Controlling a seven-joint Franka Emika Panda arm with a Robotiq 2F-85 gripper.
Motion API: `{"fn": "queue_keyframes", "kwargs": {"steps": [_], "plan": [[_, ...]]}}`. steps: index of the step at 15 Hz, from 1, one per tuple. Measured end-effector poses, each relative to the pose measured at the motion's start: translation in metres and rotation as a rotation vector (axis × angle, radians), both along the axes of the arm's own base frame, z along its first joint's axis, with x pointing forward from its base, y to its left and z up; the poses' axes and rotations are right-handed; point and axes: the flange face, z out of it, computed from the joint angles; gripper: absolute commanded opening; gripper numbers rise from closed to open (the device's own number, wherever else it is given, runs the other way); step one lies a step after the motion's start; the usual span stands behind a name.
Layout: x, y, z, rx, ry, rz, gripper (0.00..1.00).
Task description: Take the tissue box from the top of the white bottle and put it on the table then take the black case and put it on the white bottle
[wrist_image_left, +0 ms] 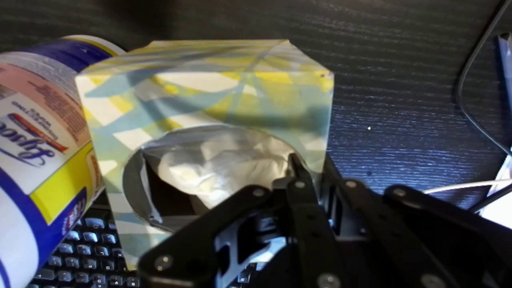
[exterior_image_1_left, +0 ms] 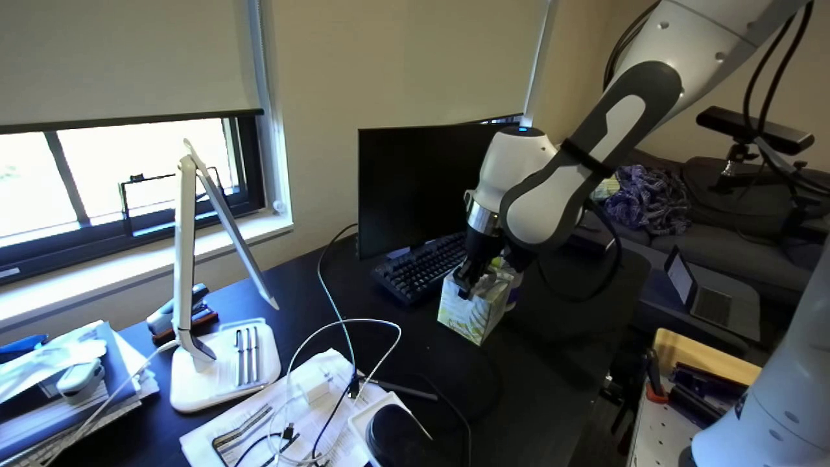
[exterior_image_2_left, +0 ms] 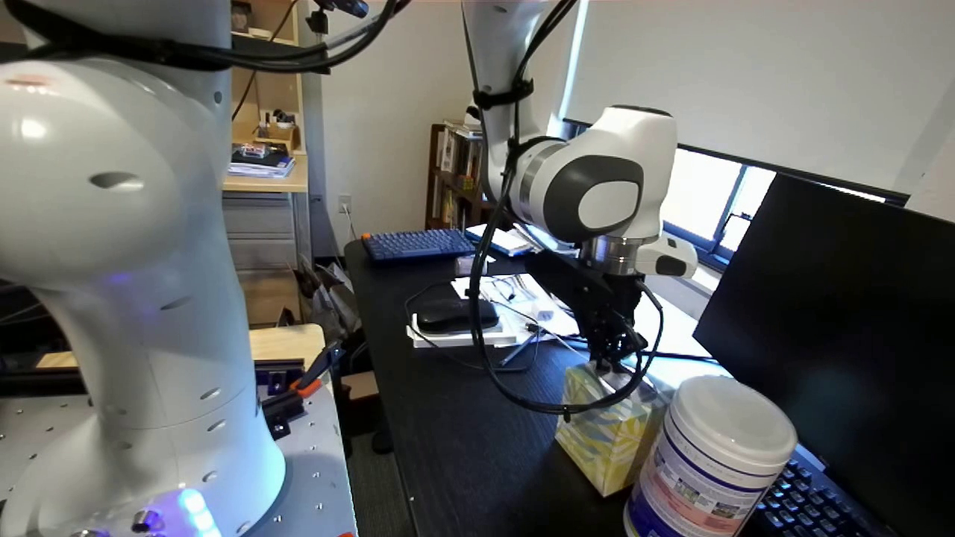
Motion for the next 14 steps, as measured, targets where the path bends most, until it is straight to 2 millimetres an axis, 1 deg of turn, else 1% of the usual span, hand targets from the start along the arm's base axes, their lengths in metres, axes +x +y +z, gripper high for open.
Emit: {"fn": "queue_keyframes", "kwargs": {"steps": [5,10,14], "plan": [[0.003,0.010,0.002,0.052,-0.002,-0.070,0.05],[0.008,0.011,0.006,0.065,-0.009,-0.088,0.05],[0.007,0.013,0.005,0.065,0.025,-0.076,0.05]]}}
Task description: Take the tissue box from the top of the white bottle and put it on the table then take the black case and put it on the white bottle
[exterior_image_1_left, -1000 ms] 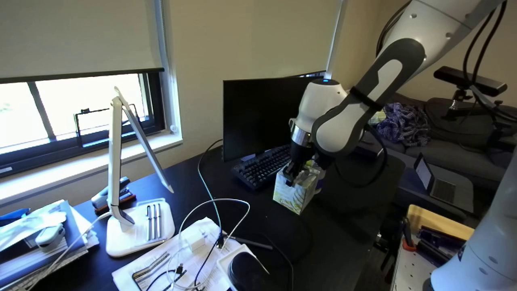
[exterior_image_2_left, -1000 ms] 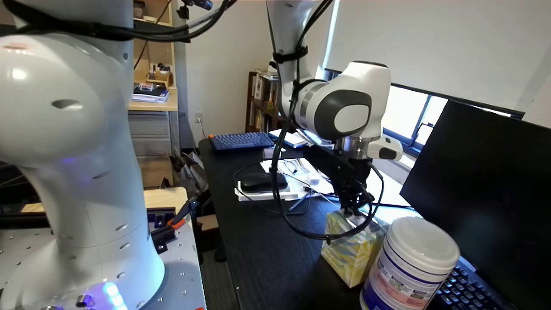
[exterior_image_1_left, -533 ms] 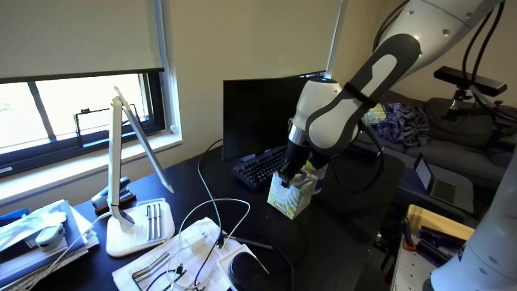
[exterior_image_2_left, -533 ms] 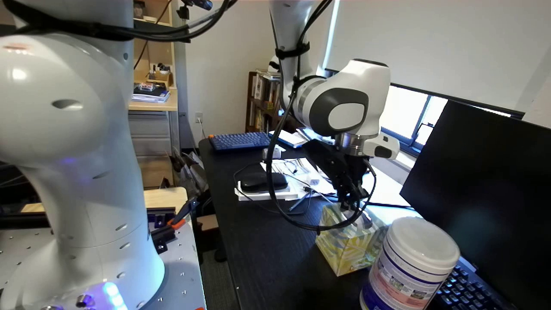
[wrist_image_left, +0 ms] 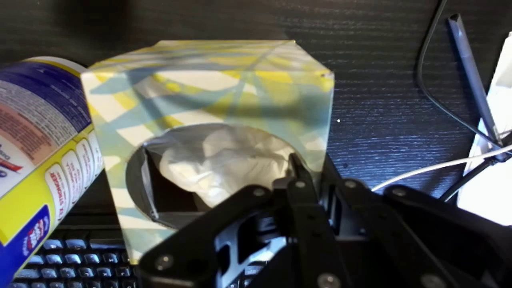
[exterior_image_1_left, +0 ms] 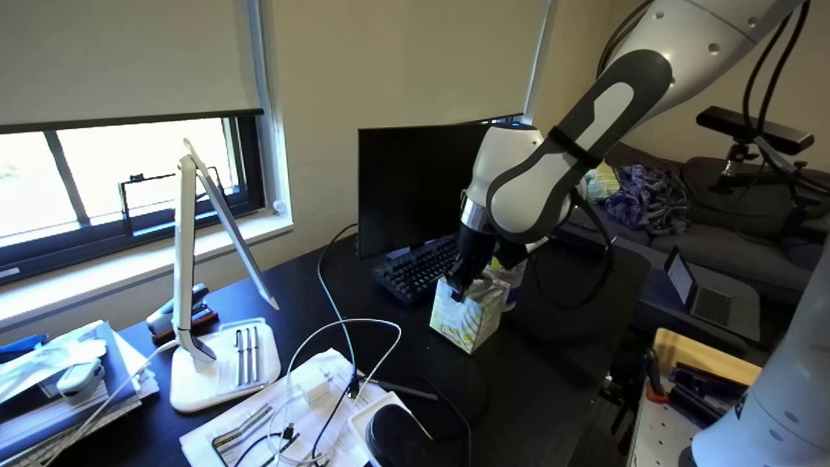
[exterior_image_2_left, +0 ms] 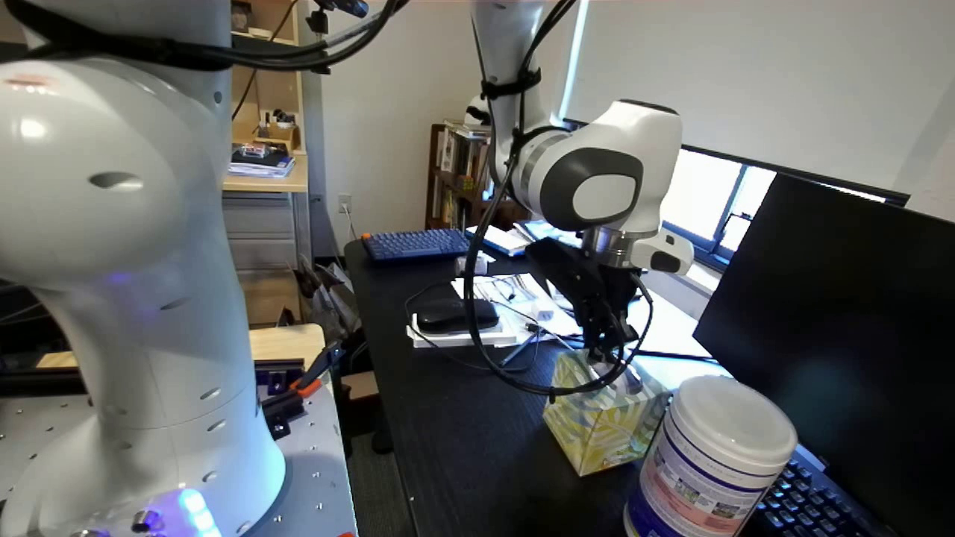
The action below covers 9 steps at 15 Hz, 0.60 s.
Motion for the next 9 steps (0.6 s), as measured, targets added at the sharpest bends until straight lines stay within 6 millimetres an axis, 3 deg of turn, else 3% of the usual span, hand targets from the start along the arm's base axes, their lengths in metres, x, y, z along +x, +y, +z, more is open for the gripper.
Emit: {"fn": "queue_keyframes", "kwargs": {"steps": [9], "plan": [[-0.0017,-0.0037,-0.0029,-0.031,0.030,0.079,0.05]]}}
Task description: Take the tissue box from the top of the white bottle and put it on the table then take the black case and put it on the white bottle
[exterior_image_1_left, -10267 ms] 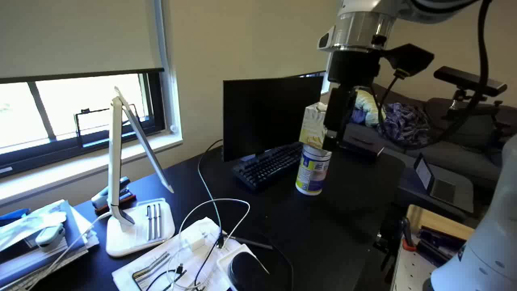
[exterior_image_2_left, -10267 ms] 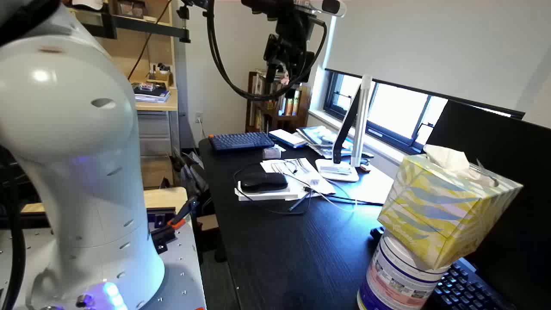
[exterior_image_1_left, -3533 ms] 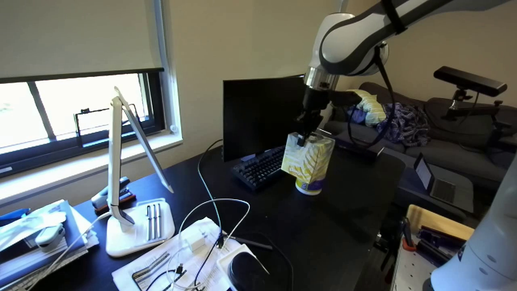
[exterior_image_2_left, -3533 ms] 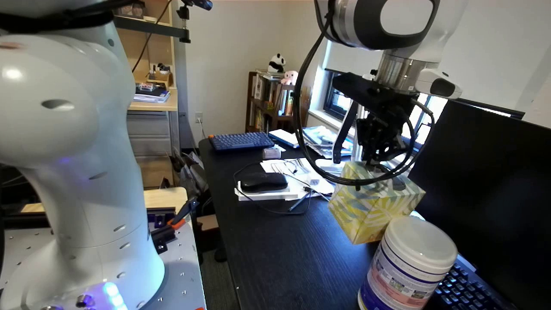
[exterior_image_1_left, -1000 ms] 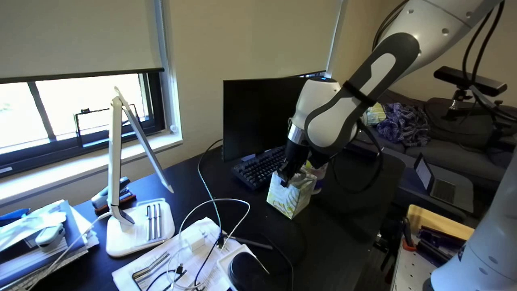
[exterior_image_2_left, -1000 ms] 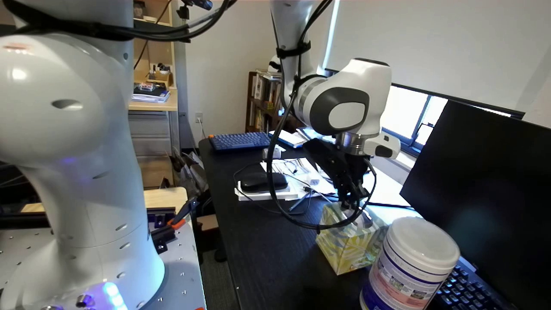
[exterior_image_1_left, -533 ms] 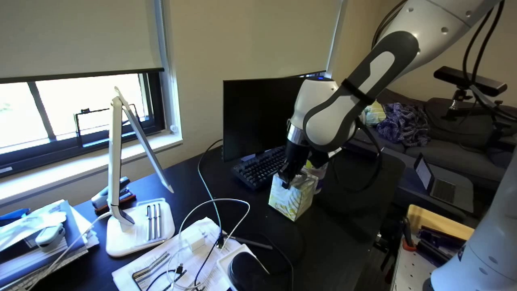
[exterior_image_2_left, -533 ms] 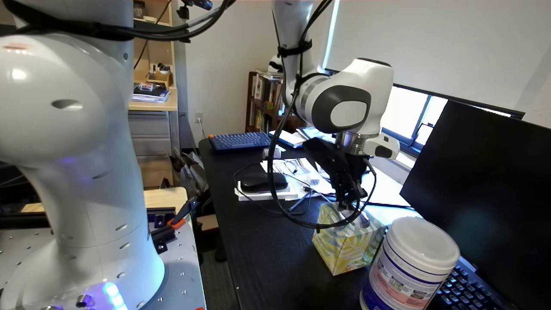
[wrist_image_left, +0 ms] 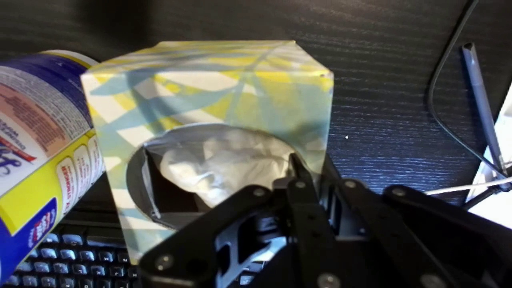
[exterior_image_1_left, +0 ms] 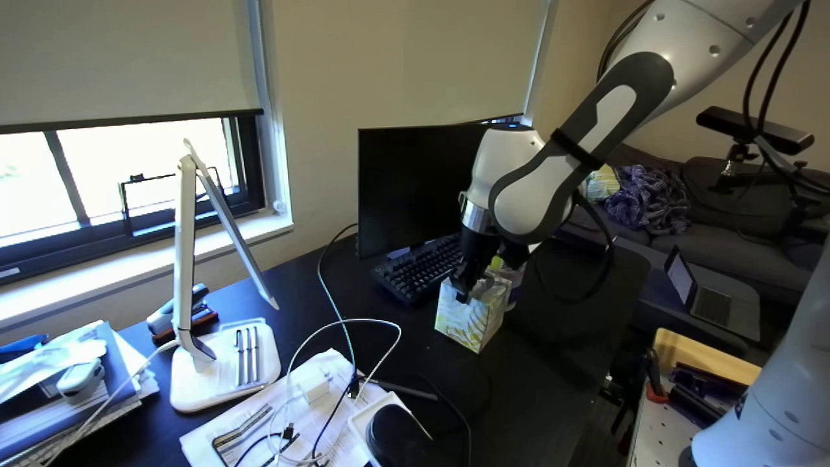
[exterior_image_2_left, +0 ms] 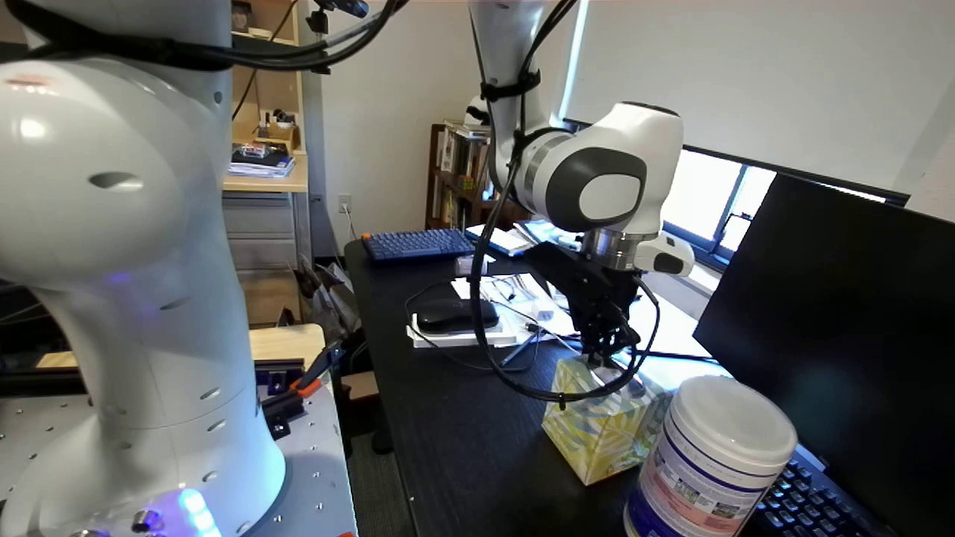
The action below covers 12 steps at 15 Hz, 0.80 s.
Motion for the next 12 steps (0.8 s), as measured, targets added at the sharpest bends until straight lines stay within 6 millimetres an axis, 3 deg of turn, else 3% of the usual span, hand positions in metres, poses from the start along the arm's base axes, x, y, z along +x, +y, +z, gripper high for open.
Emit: {"fn": "queue_keyframes", "kwargs": {"steps": [1,2,4,12], "plan": [[0.0006,-0.0014,-0.0002,-0.008,0.000,0.010,0.34],[0.0012,-0.0029,-0.0007,-0.014,0.001,0.018,0.35],[0.0028,-0.0053,-0.0019,-0.019,0.002,0.019,0.47],[0.0073,-0.0065,0.0061,-0.019,-0.010,0.018,0.99]]}}
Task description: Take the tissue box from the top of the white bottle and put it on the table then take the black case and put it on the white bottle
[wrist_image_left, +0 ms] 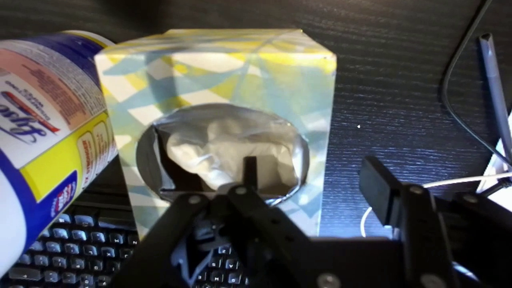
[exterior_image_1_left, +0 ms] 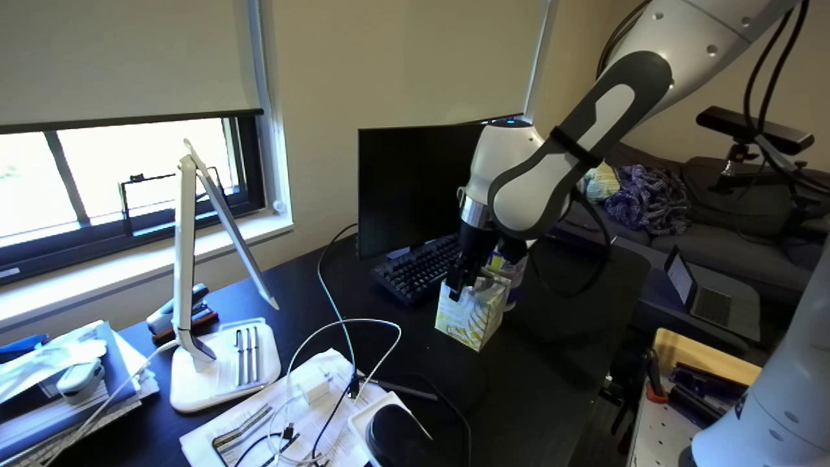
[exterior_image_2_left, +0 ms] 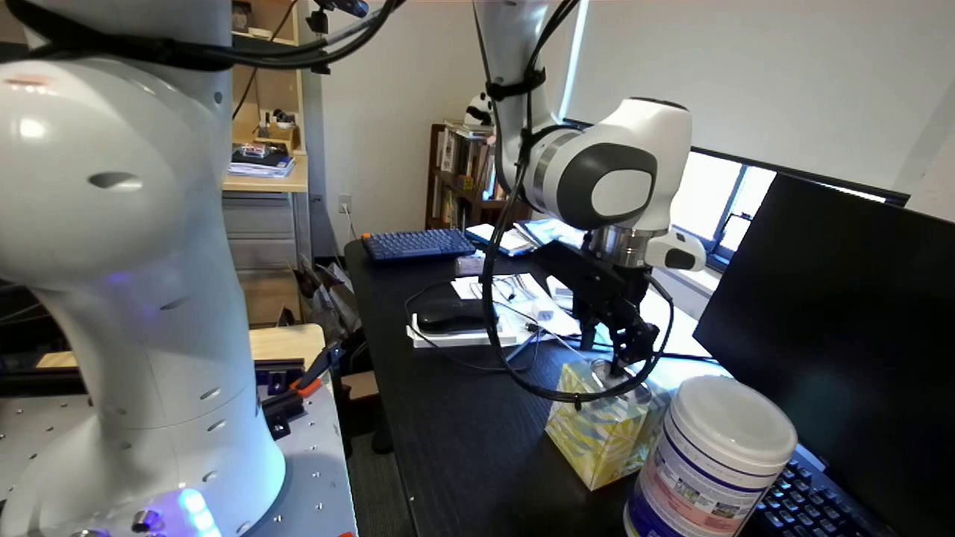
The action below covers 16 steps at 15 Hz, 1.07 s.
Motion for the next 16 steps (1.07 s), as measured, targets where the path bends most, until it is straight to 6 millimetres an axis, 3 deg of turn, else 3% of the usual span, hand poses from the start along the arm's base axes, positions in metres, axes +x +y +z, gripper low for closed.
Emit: {"fn": "queue_keyframes", "kwargs": {"steps": [3,9,13,16], "plan": [[0.003,0.001,0.020,0.000,-0.036,0.005,1.00],[-0.011,0.024,0.088,0.034,-0.106,0.040,1.00],[-0.032,0.059,0.101,0.023,-0.100,0.121,1.00],[-0.037,0.068,0.100,0.019,-0.097,0.132,1.00]]}}
